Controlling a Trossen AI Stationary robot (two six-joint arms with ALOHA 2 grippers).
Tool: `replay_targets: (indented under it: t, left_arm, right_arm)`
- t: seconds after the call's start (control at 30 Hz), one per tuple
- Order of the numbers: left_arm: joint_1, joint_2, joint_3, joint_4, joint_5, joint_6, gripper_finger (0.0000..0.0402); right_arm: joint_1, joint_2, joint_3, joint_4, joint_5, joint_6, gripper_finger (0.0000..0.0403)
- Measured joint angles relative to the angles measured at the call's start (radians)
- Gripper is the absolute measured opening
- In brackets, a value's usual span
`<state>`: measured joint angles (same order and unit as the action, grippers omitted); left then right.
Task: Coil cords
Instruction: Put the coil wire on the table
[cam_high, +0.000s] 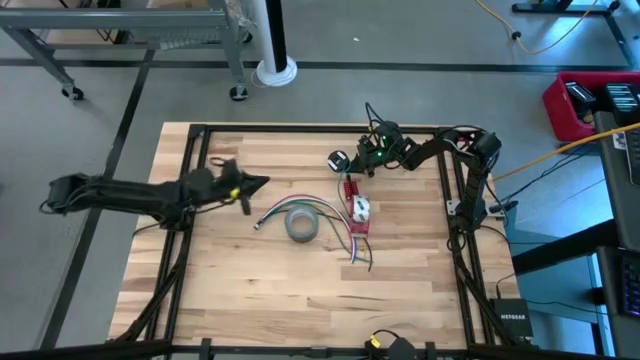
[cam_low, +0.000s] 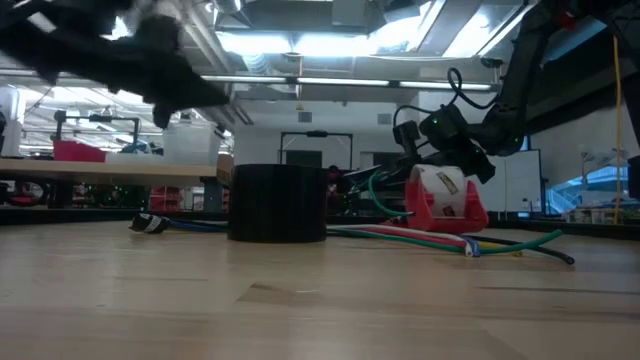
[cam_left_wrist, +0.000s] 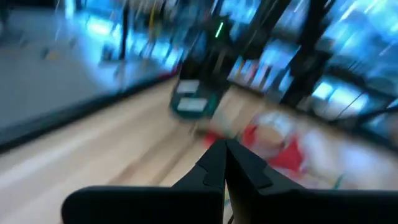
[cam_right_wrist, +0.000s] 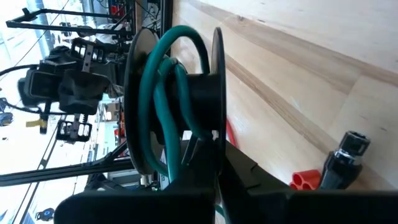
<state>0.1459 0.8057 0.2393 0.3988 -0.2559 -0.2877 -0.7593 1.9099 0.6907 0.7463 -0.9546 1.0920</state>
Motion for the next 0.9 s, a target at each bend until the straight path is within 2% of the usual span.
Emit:
replay_targets:
  t: [0.1, 0.23, 0.47, 0.73, 0.9]
  left_arm:
    - [0.000, -0.084, -0.124, 0.180, 0.039, 0.031, 0.0000]
    - [0.000, -0.147, -0.217, 0.274, 0.099, 0.089, 0.0000]
    - [0.000, -0.166, -0.229, 0.243, 0.167, 0.145, 0.0000]
    - [0.000, -0.165, -0.229, 0.191, 0.161, 0.186, 0.0000]
    - [0.000, -0.163, -0.229, 0.175, 0.130, 0.185, 0.0000]
  right_arm:
    - [0.000, 0.000, 0.000, 0.000, 0.001, 0.001, 0.0003]
    - [0.000, 0.000, 0.000, 0.000, 0.002, 0.003, 0.0003]
    - [0.000, 0.000, 0.000, 0.000, 0.013, 0.007, 0.0003]
    - [0.033, -0.003, 0.000, -0.001, 0.101, 0.007, 0.0004]
    - [0.042, -0.004, 0.000, 0.000, 0.134, 0.008, 0.0029]
